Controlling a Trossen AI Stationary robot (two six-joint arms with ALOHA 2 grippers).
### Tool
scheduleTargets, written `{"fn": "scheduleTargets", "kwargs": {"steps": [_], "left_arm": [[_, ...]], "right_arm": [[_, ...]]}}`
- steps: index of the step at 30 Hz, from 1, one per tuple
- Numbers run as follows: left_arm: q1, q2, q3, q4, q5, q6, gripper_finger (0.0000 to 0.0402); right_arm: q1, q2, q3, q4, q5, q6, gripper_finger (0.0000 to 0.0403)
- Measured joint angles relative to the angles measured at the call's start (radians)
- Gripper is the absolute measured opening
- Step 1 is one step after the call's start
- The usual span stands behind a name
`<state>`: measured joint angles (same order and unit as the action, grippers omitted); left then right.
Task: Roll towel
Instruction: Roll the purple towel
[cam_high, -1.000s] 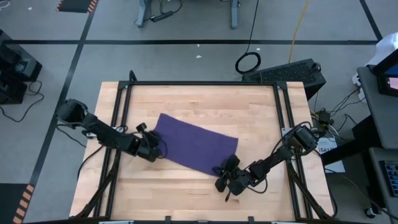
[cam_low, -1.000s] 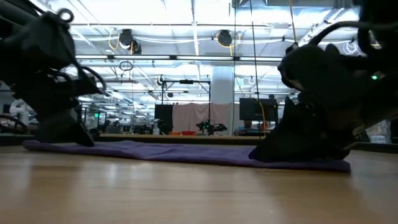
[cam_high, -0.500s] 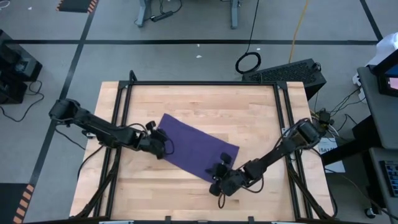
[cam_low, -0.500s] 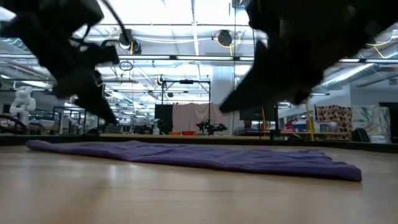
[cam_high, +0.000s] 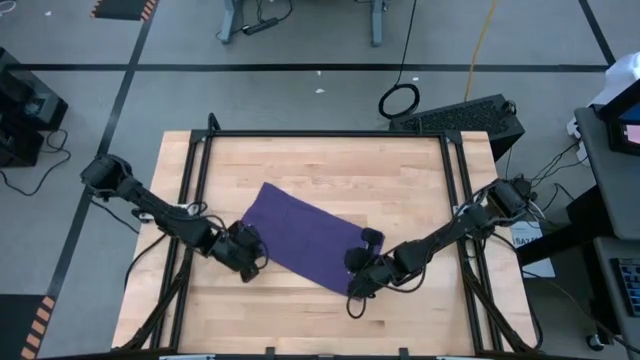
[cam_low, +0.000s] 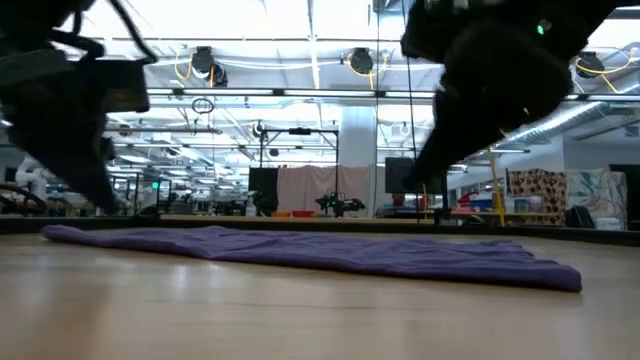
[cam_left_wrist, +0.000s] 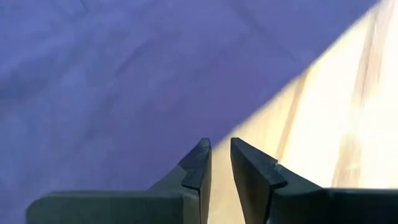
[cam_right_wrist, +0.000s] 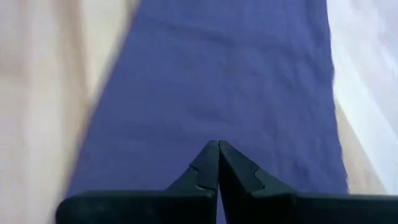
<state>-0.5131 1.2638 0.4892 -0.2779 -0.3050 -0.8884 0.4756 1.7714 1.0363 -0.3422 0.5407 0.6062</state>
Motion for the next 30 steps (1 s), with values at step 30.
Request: {"fn": "scheduleTargets", "kwargs": {"steps": [30], "left_arm": [[0.328, 0.157, -0.008, -0.043, -0.277, 0.581, 0.0067]], "right_arm": [[0.177, 0.158, -0.069, 0.251, 0.032, 0.577, 0.0]]}}
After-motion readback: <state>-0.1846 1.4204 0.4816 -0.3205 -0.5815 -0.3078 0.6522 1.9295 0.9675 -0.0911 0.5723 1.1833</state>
